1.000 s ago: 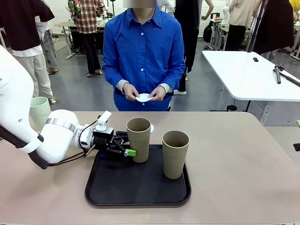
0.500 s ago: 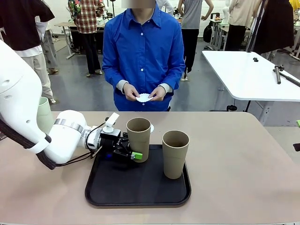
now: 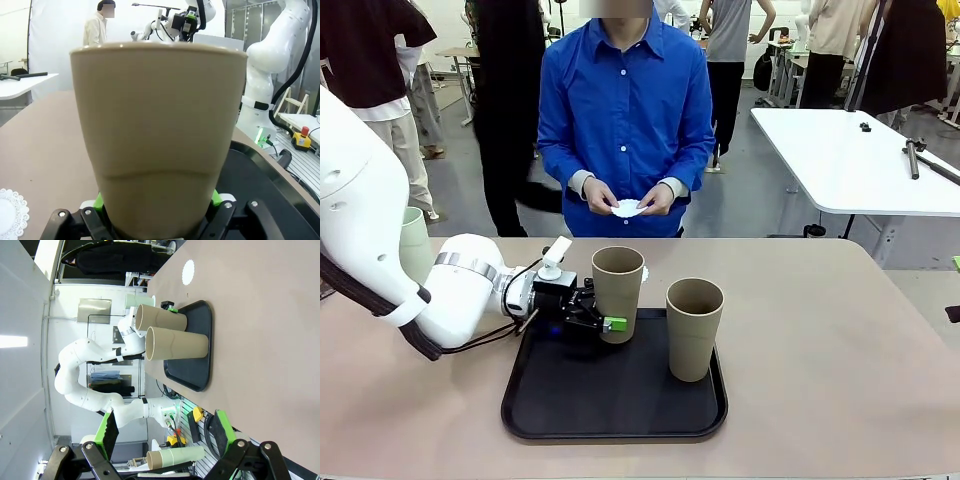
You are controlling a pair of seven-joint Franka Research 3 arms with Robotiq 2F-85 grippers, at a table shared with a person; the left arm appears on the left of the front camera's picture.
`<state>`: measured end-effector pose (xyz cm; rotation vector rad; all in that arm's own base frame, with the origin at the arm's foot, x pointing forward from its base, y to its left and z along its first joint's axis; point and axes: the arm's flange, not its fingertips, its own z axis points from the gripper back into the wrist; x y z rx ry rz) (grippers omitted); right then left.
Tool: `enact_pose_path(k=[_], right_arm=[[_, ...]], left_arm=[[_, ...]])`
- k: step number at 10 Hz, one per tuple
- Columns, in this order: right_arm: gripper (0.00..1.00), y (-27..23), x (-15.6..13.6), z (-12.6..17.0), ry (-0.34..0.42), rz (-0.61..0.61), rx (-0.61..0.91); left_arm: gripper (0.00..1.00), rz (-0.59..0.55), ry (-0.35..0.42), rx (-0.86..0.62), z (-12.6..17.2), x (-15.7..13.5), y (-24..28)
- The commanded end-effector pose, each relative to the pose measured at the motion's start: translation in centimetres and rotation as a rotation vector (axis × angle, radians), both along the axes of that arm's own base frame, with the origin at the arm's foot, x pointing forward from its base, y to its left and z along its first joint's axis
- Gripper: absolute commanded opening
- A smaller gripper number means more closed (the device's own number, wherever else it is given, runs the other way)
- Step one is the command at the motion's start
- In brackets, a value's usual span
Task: Place coasters on the table and set cups on them.
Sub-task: Take one Reusable plastic cup from the Flat Tray and place it on a coaster set by the human.
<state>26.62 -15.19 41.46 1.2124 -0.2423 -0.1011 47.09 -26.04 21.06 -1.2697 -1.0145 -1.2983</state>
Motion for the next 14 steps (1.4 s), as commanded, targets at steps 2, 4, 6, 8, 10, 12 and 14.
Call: enact_pose_path(k=[2, 4, 6, 8, 10, 12, 14], right_arm=[[1.00, 0.0, -0.1, 0.0, -0.011, 0.000, 0.013], [1.00, 0.0, -0.1, 0.0, -0.011, 0.000, 0.013], [1.00, 0.0, -0.1, 0.0, -0.011, 0.000, 0.013], [1.00, 0.0, -0.1, 0.0, -0.011, 0.000, 0.013], [1.00, 0.0, -0.1, 0.0, -0.011, 0.000, 0.013], [1.00, 0.0, -0.1, 0.0, -0.011, 0.000, 0.013], [1.00, 0.0, -0.1, 0.0, -0.011, 0.000, 0.013]], left_arm=[[0.00, -0.004, -0.030, 0.006, 3.0, -2.2, 0.6], [0.00, -0.012, -0.047, 0.002, 8.2, -2.9, 0.2], [0.00, 0.020, -0.039, 0.035, 13.1, -2.6, -0.5], [0.00, 0.033, -0.072, 0.037, 17.0, -2.8, -0.8], [0.00, 0.031, -0.104, 0.026, 19.1, -3.7, -0.6], [0.00, 0.022, -0.105, 0.014, 19.1, -2.8, -0.7], [0.00, 0.022, -0.105, 0.014, 19.1, -2.8, -0.7]])
